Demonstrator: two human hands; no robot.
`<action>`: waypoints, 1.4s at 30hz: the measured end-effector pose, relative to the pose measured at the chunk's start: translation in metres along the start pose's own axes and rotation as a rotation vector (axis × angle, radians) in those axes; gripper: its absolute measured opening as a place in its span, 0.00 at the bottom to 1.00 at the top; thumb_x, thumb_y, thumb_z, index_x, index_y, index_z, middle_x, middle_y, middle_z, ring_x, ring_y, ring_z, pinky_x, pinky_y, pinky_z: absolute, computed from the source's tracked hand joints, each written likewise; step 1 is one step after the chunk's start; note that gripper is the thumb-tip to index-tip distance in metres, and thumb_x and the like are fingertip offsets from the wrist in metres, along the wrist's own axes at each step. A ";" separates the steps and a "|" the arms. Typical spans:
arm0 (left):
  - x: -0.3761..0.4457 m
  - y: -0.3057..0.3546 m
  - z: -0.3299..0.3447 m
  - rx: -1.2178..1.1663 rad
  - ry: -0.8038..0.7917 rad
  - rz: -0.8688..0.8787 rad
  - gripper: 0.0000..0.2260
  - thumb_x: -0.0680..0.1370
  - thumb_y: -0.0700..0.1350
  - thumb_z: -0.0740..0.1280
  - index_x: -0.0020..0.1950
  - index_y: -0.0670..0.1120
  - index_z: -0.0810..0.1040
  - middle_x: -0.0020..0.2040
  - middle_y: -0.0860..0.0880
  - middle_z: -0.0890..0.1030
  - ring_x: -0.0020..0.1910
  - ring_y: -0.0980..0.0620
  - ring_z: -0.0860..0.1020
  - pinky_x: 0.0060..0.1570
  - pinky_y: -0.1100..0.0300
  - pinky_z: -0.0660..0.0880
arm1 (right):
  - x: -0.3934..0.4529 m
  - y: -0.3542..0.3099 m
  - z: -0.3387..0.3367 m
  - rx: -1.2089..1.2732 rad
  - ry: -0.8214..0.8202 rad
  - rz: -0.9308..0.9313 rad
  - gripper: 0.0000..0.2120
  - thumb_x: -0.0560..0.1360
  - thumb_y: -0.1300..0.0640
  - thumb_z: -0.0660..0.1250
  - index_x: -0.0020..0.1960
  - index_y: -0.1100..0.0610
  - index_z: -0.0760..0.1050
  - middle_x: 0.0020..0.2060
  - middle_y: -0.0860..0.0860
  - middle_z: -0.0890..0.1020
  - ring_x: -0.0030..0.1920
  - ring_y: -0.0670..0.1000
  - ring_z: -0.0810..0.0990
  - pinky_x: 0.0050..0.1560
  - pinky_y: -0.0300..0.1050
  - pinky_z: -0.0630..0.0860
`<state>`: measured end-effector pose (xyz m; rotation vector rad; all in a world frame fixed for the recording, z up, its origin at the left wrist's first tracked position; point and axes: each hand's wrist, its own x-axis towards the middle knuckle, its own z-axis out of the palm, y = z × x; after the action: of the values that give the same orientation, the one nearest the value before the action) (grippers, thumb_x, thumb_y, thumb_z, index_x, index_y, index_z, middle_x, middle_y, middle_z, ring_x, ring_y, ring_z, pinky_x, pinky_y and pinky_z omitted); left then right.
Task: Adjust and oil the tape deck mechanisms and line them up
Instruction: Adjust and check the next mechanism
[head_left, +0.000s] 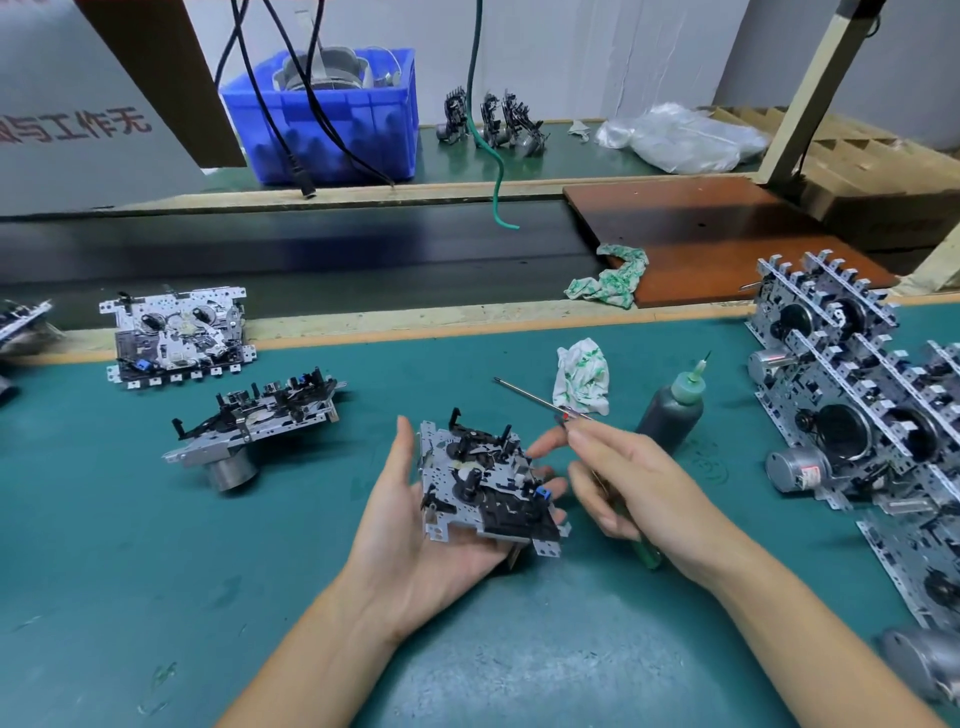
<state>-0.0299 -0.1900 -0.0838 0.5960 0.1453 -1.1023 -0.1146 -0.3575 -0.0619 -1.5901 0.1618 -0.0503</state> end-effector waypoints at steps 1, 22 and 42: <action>0.000 0.000 0.000 -0.013 -0.004 0.001 0.41 0.73 0.69 0.56 0.62 0.33 0.74 0.64 0.31 0.74 0.62 0.33 0.74 0.68 0.39 0.63 | 0.000 0.000 0.002 -0.020 -0.005 -0.014 0.16 0.80 0.56 0.53 0.50 0.61 0.77 0.18 0.50 0.64 0.24 0.45 0.72 0.31 0.30 0.71; 0.013 -0.002 -0.014 0.248 -0.012 -0.082 0.38 0.75 0.70 0.49 0.60 0.41 0.80 0.63 0.38 0.78 0.60 0.43 0.78 0.57 0.52 0.77 | -0.009 0.001 0.004 -0.105 -0.218 0.362 0.24 0.79 0.50 0.58 0.27 0.55 0.74 0.14 0.49 0.64 0.17 0.45 0.56 0.20 0.33 0.55; 0.014 -0.003 -0.007 0.250 0.079 -0.040 0.33 0.75 0.67 0.55 0.54 0.41 0.83 0.59 0.37 0.80 0.55 0.42 0.81 0.53 0.50 0.75 | -0.007 -0.002 0.006 -0.404 -0.236 0.394 0.31 0.80 0.44 0.53 0.21 0.55 0.67 0.11 0.49 0.62 0.15 0.46 0.59 0.28 0.39 0.63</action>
<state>-0.0243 -0.1985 -0.0963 0.8644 0.0881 -1.1449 -0.1202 -0.3506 -0.0599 -1.9221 0.3117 0.5023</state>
